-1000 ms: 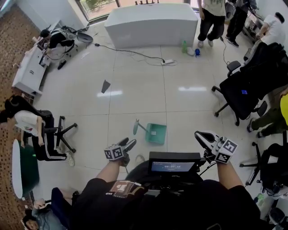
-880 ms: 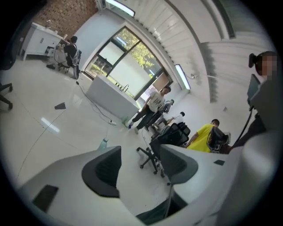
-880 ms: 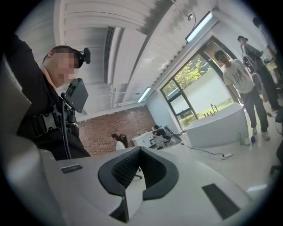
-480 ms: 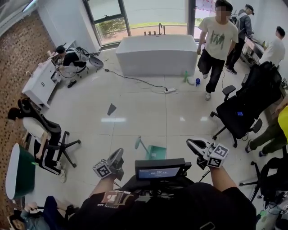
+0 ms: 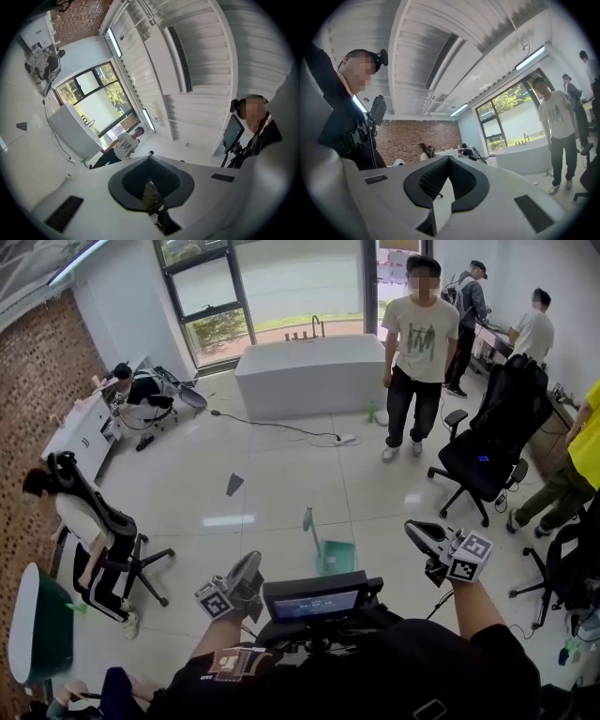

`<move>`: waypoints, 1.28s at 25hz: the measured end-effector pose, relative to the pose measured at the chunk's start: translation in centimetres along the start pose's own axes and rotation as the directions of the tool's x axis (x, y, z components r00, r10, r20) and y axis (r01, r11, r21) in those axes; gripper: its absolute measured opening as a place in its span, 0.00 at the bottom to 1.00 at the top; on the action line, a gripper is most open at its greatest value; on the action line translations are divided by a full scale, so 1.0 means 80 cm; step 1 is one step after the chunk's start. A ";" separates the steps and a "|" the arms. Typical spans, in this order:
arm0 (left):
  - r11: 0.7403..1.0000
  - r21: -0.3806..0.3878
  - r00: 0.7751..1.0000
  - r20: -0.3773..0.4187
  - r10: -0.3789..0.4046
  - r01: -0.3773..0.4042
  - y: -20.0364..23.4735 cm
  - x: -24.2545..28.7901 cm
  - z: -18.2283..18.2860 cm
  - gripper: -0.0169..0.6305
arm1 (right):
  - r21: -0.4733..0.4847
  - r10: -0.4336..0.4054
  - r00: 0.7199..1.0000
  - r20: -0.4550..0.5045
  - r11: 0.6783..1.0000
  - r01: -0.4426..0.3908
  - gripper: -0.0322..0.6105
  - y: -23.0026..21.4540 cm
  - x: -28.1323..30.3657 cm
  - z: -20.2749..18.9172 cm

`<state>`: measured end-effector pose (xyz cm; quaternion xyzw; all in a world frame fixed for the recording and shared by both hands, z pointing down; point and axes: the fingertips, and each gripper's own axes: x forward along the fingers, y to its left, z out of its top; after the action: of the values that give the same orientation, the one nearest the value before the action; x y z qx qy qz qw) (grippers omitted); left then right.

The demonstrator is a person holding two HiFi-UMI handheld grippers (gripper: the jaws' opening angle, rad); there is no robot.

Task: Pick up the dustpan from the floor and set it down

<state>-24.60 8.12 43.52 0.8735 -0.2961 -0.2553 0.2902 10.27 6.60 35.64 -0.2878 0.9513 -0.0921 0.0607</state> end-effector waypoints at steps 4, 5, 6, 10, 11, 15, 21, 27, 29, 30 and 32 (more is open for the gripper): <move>0.999 0.020 0.997 -0.068 -0.031 0.033 -0.101 -0.185 -0.002 0.03 | 0.010 -0.070 0.997 0.014 0.997 0.070 0.07 0.203 -0.043 -0.015; 0.999 0.026 0.997 -0.075 -0.034 0.036 -0.125 -0.226 0.001 0.03 | 0.011 -0.083 0.996 0.014 0.997 0.083 0.07 0.251 -0.053 -0.014; 0.999 0.031 0.996 -0.075 -0.038 0.041 -0.148 -0.261 0.005 0.03 | 0.004 -0.092 0.996 0.014 0.996 0.092 0.07 0.296 -0.063 -0.010; 0.995 0.063 0.996 -0.052 -0.071 0.074 -0.241 -0.323 0.012 0.03 | -0.036 -0.119 0.992 0.040 0.992 0.121 0.07 0.417 -0.122 0.034; 0.995 0.058 0.996 -0.050 -0.074 0.077 -0.272 -0.332 0.001 0.03 | -0.027 -0.127 0.991 0.038 0.991 0.128 0.07 0.441 -0.148 0.038; 0.998 0.044 0.997 -0.069 -0.045 0.048 -0.404 -0.386 -0.094 0.03 | 0.056 -0.102 0.995 -0.005 0.993 0.102 0.07 0.527 -0.273 0.006; 0.995 0.032 0.984 -0.155 -0.091 0.097 -0.528 -0.422 -0.239 0.03 | 0.089 -0.116 0.993 -0.010 0.989 0.117 0.07 0.659 -0.460 -0.088; 0.999 0.032 0.998 -0.065 -0.014 0.016 -0.856 -0.553 -0.509 0.03 | 0.173 0.028 1.000 -0.007 0.985 -0.026 0.07 0.816 -0.793 -0.156; 0.999 0.048 0.997 -0.078 0.001 0.003 -0.912 -0.577 -0.533 0.03 | 0.188 0.065 0.998 0.012 0.980 -0.066 0.07 0.865 -0.833 -0.145; 0.998 0.057 0.996 -0.085 0.003 0.002 -0.930 -0.591 -0.533 0.03 | 0.178 0.063 0.998 0.011 0.982 -0.064 0.07 0.883 -0.840 -0.138; 0.997 0.073 0.996 -0.093 -0.004 0.011 -0.955 -0.628 -0.527 0.03 | 0.145 0.028 0.999 0.022 0.989 -0.031 0.07 0.916 -0.846 -0.127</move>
<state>-5.26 106.68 36.61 0.8956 -0.2882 -0.2044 0.2704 25.22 105.69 34.35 -0.2694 0.9456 -0.1573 0.0924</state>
